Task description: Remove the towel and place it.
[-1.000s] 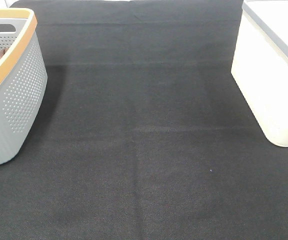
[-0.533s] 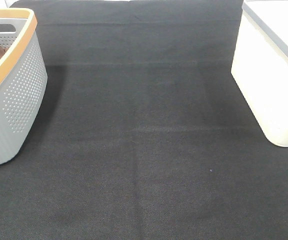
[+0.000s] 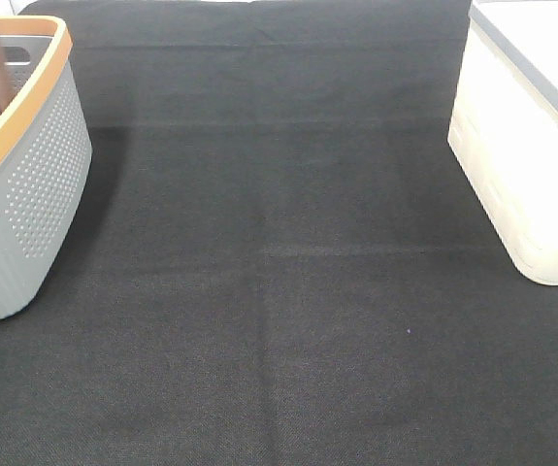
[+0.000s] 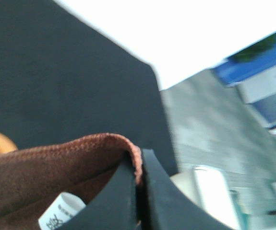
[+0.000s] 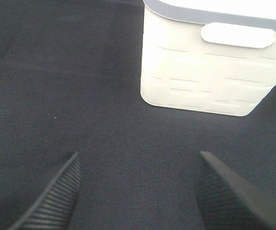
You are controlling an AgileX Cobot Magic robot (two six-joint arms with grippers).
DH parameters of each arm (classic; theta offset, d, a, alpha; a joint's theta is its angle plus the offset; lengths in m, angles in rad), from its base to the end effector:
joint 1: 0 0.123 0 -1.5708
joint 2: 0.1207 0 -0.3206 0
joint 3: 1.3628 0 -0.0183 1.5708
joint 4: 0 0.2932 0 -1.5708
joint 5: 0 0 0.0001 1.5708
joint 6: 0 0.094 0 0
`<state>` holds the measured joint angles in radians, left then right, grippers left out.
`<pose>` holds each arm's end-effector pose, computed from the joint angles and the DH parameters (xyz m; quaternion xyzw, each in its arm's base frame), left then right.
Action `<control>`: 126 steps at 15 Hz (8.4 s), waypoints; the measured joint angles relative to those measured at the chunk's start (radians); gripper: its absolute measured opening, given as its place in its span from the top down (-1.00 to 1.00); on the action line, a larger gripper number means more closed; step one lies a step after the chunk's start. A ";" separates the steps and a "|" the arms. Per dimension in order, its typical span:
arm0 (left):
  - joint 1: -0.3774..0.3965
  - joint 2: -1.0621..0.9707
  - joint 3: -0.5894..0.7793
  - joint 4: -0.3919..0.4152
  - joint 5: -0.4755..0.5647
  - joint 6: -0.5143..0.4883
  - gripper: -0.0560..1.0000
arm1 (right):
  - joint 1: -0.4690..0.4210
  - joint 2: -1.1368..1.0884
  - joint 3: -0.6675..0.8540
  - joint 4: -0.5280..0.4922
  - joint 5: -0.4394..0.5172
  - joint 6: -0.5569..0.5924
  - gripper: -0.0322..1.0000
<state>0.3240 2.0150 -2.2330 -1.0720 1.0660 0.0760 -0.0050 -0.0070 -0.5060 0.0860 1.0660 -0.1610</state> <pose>0.4978 0.0909 0.4755 -0.1482 0.7778 -0.4307 0.4330 -0.0031 0.0071 0.2981 -0.0683 0.8477 -0.0007 0.5261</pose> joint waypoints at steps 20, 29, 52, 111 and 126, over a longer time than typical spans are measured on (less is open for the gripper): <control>-0.597 -0.005 -0.002 -0.342 -0.350 0.395 0.89 | 0.025 1.002 -0.359 0.956 -0.314 -0.844 -0.21; -0.704 -0.005 -0.002 -0.341 -0.368 0.422 0.89 | 0.272 1.267 -0.461 0.945 -0.579 -0.999 -0.21; -0.774 -0.005 -0.002 -0.382 -0.398 0.455 0.89 | 0.272 1.398 -0.461 1.020 -0.568 -1.015 -0.36; -0.694 -0.005 -0.002 0.524 0.135 0.160 0.89 | 0.272 1.484 -0.808 0.203 0.028 -0.268 0.94; -0.702 0.011 -0.002 1.222 -0.311 -0.121 0.89 | 0.282 1.887 -1.311 -0.096 -0.444 -0.032 0.94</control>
<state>-0.3780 2.0260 -2.2350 0.1500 0.7550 -0.0450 0.2770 1.8800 -1.8170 -0.0100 0.6220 -0.1930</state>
